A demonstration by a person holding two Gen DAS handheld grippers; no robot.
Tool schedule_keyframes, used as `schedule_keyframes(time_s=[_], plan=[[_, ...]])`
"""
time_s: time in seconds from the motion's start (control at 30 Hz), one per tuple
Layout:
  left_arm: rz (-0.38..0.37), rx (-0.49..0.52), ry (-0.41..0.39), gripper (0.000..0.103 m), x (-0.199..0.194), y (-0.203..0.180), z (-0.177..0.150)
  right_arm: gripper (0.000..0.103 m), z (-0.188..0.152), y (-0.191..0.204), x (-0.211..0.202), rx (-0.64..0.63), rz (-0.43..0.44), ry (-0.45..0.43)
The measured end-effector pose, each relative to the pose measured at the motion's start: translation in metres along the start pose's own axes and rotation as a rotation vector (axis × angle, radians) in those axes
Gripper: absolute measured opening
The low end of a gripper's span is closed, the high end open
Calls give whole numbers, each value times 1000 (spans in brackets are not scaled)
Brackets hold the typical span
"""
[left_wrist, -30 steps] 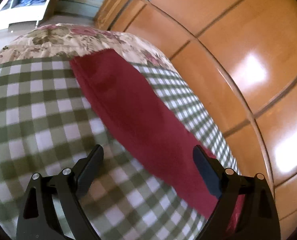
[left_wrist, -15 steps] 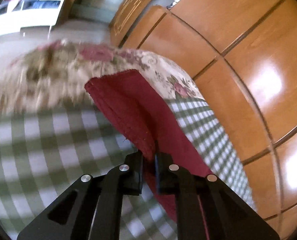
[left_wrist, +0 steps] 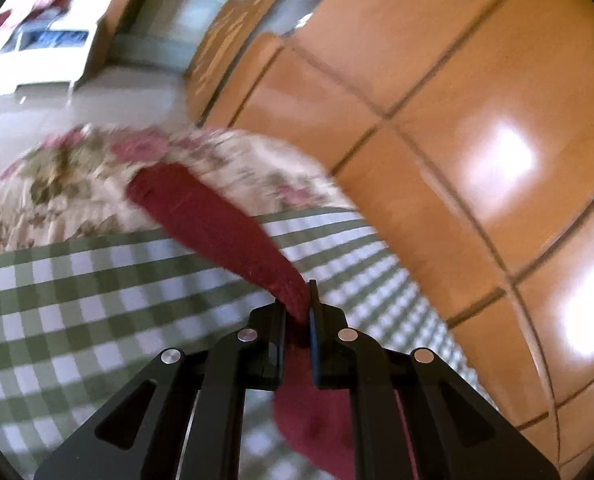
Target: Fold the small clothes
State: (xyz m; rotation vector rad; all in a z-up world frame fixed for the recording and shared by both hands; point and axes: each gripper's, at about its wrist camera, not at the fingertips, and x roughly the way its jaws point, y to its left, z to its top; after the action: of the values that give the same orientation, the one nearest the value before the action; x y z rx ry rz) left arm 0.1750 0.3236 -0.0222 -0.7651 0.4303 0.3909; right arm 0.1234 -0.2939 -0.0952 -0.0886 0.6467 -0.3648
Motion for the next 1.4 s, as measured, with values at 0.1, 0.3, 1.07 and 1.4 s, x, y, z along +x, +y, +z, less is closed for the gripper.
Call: schedule_keyframes(time_s=[0.1, 0.3, 1.07, 1.4], plan=[[-81, 93, -47, 8, -23, -43, -11, 101, 0, 1, 0, -3, -8, 0], [-215, 267, -37, 8, -48, -117, -49, 101, -1, -1, -4, 5, -17, -21], [-326, 800, 239, 8, -30, -272, -268, 101, -1, -5, -4, 22, -33, -31], [-333, 911, 309, 8, -22, -299, -325, 101, -1, -5, -3, 24, -38, -27]])
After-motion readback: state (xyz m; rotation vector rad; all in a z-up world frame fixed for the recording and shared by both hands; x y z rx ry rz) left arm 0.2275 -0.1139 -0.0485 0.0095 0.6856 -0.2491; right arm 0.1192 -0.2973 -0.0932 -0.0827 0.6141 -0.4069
